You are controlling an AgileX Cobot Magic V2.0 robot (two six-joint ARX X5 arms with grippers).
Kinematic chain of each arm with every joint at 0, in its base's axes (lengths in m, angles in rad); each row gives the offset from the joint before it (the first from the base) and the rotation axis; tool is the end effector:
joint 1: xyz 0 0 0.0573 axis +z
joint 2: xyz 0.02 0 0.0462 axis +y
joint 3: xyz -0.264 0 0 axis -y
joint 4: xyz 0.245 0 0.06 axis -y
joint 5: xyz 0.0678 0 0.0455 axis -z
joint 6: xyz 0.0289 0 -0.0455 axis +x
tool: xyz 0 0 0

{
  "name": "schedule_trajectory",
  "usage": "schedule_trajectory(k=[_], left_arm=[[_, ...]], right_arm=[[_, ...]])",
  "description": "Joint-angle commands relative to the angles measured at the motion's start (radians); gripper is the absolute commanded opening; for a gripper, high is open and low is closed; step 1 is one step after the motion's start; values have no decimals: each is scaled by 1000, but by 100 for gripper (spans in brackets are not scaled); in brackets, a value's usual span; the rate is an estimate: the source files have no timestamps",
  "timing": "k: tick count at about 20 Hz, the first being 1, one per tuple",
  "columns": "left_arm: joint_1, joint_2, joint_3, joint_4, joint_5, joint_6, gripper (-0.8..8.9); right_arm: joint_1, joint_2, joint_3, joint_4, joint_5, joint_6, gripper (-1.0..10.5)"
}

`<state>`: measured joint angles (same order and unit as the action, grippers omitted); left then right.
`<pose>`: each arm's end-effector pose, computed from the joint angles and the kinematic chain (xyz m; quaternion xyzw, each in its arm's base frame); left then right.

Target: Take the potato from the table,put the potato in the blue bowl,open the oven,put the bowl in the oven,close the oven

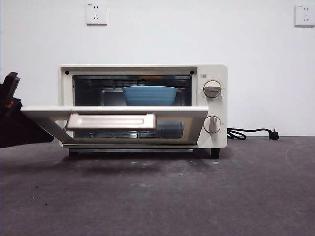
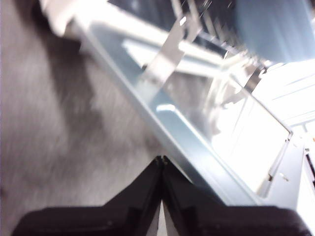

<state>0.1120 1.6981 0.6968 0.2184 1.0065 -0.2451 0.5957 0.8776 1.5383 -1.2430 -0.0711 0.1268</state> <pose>0.2961 0.0087 0.1327 -0.3028 0.3698 -0.3572 0.8024 0.0722 0.0514 0.4512 -0.0169 0.2965 0.2953 0.9081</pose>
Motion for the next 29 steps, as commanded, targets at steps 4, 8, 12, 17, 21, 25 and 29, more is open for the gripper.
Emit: schedule_trajectory(k=[4,8,12,17,21,25,29], left_arm=[[-5,-6,13,166,15,-141,-8],[-5,-6,47,241,-6,-192,-8],[-6,-6,105,244,-42,-198,-8],[-6,-7,176,215,-34,-201,-8],[-10,-30,206,135,-35,-188,-8],[-14,-92,208,68,-41,-140,-8],[-24,-195,208,-54,-101,-79,-8]], right_arm=[[2,0,0,4,2,7,187],[2,0,0,4,2,7,186],[2,0,0,2,1,11,187],[2,0,0,-4,1,11,187],[2,0,0,-9,1,11,187],[2,0,0,-10,0,10,187],[2,0,0,-10,0,10,187]])
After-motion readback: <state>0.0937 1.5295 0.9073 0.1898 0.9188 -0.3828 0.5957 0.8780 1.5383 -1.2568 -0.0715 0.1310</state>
